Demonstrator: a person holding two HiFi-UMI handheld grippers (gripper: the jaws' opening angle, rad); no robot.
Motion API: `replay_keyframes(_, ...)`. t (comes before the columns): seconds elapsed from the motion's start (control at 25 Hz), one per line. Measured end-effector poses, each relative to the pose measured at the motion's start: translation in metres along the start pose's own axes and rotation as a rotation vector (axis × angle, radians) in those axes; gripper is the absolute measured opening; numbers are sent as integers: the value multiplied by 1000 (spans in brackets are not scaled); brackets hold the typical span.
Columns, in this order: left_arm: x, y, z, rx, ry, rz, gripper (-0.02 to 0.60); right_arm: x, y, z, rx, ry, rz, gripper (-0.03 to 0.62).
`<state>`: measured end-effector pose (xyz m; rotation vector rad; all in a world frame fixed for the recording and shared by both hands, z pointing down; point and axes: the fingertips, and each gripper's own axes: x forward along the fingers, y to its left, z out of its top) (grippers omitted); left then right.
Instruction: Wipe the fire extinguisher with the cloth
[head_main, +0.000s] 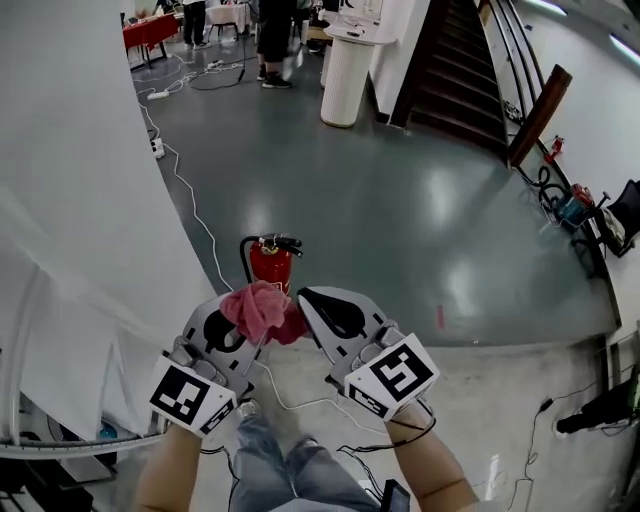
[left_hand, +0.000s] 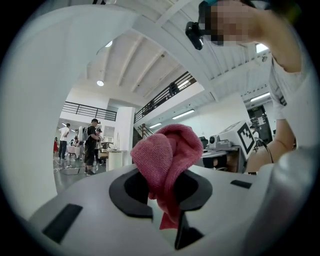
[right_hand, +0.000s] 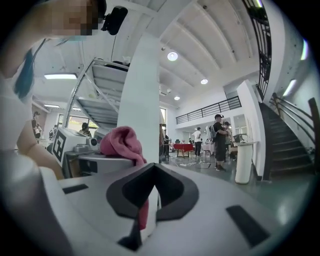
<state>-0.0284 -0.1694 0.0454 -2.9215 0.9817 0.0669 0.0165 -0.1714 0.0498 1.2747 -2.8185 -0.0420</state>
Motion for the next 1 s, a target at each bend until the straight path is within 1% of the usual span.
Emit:
replay_keyframes(0.12, -10, -17, 9, 16, -1, 4, 86, -10, 12, 8, -13, -7, 11, 6)
replay_keyframes(0.24, -20, -28, 14, 12, 4, 17, 86, -20, 25, 13, -23, -9, 26, 6)
replay_keyframes(0.4, -33, -39, 18, 1, 2, 35, 86, -31, 38, 15, -11, -14, 38, 6)
replay_keyframes(0.56, -42, -44, 23, 4, 1, 35, 87, -36, 50, 22, -17, -30, 46, 6)
replay_keyframes(0.8, -46, -52, 34, -8, -18, 31, 87, -48, 55, 35, -22, -49, 38, 6)
replay_keyframes(1.0, -45, -60, 36, -22, -22, 24, 87, -61, 55, 38, -21, -51, 31, 6)
